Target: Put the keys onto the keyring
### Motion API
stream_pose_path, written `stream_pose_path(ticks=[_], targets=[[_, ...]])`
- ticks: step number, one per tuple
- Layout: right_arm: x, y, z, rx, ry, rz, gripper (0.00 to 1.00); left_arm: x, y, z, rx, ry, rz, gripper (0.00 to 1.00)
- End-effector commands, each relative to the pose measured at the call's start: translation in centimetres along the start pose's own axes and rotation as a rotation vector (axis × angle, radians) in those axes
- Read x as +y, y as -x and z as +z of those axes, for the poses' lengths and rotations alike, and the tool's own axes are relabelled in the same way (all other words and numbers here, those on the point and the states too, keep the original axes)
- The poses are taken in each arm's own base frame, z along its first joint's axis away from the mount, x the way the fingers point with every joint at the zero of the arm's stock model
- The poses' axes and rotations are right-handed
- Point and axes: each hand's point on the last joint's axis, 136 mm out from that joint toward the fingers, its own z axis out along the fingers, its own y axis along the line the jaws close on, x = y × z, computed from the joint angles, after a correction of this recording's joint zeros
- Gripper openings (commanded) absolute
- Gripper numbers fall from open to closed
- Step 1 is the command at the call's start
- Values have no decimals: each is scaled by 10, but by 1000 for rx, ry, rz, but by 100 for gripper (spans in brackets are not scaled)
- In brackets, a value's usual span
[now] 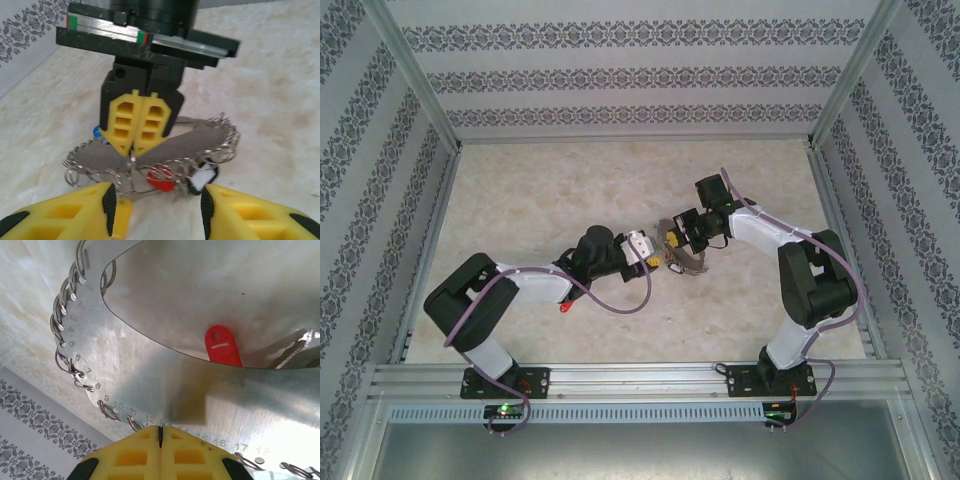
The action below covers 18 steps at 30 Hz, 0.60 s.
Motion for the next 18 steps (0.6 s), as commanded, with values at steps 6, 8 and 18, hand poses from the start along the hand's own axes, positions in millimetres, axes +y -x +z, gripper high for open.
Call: stream_pose_path(ticks=[6,8,18], targets=[[2,-8,-8,17,26,24,0,21,19,19,-76,125,81,45],[3,-9,-9,19,33,30,0,21,17,22,-66,125,81,44],[8,-15,-11,8,40,29,0,19,5,34,-22,103,93,37]])
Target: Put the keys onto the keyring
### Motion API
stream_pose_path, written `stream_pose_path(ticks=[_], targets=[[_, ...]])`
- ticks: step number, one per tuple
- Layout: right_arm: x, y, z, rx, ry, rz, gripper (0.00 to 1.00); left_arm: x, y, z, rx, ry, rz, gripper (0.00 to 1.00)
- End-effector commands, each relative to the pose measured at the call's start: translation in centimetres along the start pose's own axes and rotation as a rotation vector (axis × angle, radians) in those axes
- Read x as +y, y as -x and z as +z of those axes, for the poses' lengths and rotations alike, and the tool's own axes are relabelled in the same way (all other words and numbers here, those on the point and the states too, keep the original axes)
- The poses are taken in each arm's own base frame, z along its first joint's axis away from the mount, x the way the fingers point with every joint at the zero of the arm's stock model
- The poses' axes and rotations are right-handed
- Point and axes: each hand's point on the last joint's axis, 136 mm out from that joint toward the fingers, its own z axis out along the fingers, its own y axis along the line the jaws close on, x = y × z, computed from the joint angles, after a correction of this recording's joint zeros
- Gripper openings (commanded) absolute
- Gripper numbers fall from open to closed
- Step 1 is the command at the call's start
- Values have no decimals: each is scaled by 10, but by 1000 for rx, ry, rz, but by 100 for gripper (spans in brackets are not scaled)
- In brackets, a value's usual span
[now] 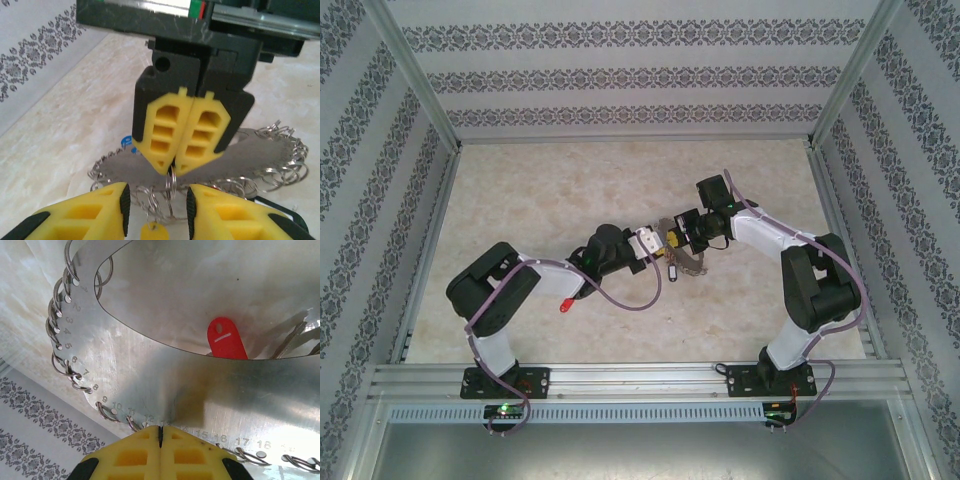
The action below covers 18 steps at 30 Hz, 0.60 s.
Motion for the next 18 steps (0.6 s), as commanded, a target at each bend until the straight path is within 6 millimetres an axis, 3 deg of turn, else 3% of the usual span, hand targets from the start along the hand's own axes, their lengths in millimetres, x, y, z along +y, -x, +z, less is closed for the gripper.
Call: stream_pose_path(ticks=[1,9,13,18], targets=[[6,-9,-6,1,18,-4,0,-2,3,8,-13,2,38,37],[9,-12,-8,-8,19,-7,0,-2,-14,20,10,13,49,36],[8,-11,-11,-26,25,-11,0,10,-9,15,-25,86,49,31],[3,-10,-9,-32,15,0,0,2,-3,16,-12,16,74,19]])
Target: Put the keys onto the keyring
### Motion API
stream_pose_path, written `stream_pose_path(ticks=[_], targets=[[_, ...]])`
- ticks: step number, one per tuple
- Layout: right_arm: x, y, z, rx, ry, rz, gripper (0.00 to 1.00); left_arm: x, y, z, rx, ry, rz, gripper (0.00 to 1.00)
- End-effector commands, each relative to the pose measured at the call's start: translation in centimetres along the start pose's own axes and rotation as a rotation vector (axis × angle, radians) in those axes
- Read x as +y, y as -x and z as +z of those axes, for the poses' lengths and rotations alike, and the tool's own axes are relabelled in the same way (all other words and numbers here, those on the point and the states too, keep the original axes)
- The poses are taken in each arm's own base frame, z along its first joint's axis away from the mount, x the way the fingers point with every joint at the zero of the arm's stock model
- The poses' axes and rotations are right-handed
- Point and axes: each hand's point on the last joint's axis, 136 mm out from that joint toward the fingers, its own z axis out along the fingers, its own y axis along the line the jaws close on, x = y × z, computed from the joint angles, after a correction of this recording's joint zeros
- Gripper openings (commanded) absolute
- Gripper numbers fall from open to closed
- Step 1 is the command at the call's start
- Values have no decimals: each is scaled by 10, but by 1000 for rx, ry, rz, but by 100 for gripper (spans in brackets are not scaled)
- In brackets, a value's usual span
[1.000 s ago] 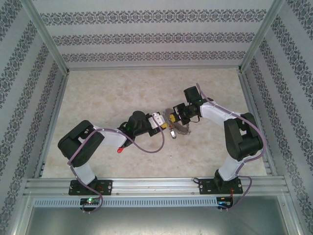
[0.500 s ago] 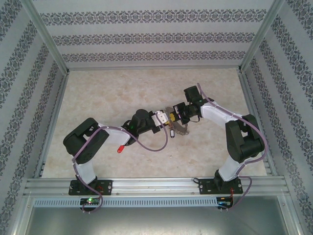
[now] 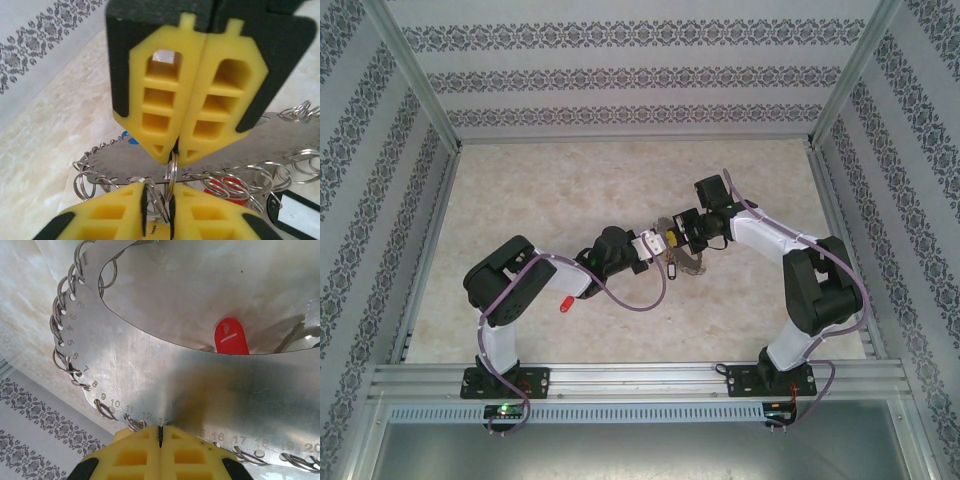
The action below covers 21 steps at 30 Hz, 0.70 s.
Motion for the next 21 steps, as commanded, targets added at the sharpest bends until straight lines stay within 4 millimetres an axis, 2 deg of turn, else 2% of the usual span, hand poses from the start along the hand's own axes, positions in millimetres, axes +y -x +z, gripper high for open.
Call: stream_pose_path(ticks=[1,11,15,21], targets=[[1,-7,-6,-7,9,0,0,3,24,-2,-57,-15,39,19],[3,-12,-5,-17,13,-3,0,5,31,-2,-72,-15,26,20],[3,-10,-6,-27,13,2,0,7,31,-4,-78,-3,-1,30],[6,-12,-9,-32,22,-4,0,4,26,-4,-60,-10,-2,20]])
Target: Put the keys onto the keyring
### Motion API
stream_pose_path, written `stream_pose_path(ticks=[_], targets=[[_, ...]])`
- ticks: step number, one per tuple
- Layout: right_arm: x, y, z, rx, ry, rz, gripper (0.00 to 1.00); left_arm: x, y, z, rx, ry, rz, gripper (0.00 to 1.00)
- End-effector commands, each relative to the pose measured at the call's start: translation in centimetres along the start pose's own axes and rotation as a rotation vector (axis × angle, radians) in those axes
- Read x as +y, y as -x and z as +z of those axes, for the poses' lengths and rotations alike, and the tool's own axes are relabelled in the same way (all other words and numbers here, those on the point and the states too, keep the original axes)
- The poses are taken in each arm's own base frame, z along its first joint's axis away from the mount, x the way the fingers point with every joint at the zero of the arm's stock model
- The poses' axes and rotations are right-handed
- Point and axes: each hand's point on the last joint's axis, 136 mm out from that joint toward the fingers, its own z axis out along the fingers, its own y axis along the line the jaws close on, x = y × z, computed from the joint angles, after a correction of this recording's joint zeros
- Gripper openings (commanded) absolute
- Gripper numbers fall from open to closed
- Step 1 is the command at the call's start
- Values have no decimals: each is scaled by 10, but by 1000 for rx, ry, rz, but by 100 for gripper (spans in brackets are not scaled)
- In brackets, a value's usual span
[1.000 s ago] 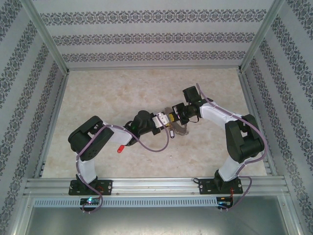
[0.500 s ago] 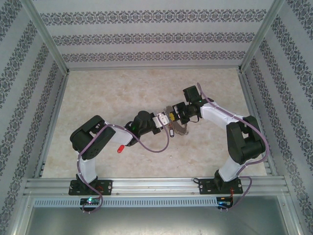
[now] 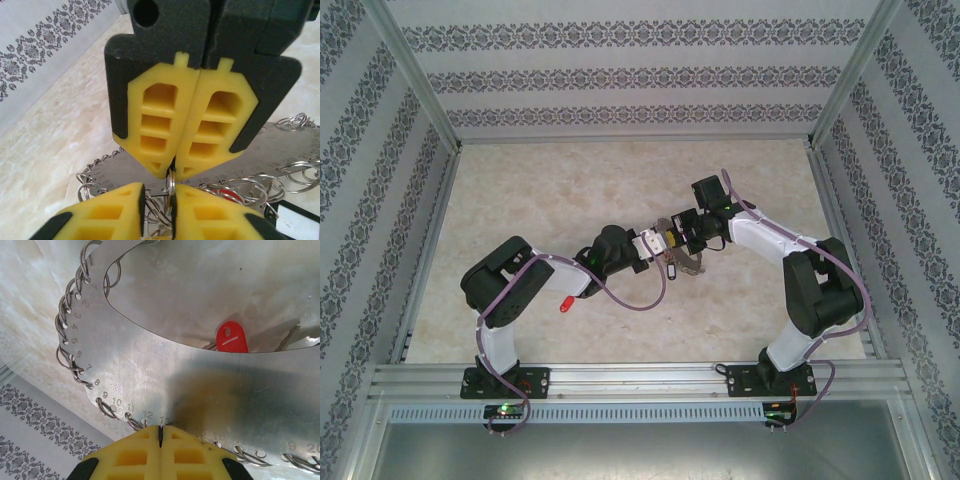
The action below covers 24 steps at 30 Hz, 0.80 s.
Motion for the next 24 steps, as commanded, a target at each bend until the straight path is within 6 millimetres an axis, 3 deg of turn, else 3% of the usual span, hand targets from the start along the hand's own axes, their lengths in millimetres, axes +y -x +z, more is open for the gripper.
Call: stream_pose_path(ticks=[1,10,12,15,18,20,24], targets=[[6,-9,-9,-3,21,-11,0,5,17,-1,-37,5,-2,18],[-2,-13,-10,8,3,16,0,7,24,-1,-35,0,-2,0],[0,-14,-15,1,17,19,13,3,25,-2,-44,-25,3,0],[2,-10,-24,-21,42,29,20,4,26,-5,-69,-33,-22,0],[1,-4,-31,-20,62,42,36,14,25,-10,-98,-29,-94,0],[0,2,-38,-36,84,31,39,18,25,-13,-121,-44,-126,0],[25,15,-64,-96,156,-237,48,24,33,-21,-172,-82,-178,0]])
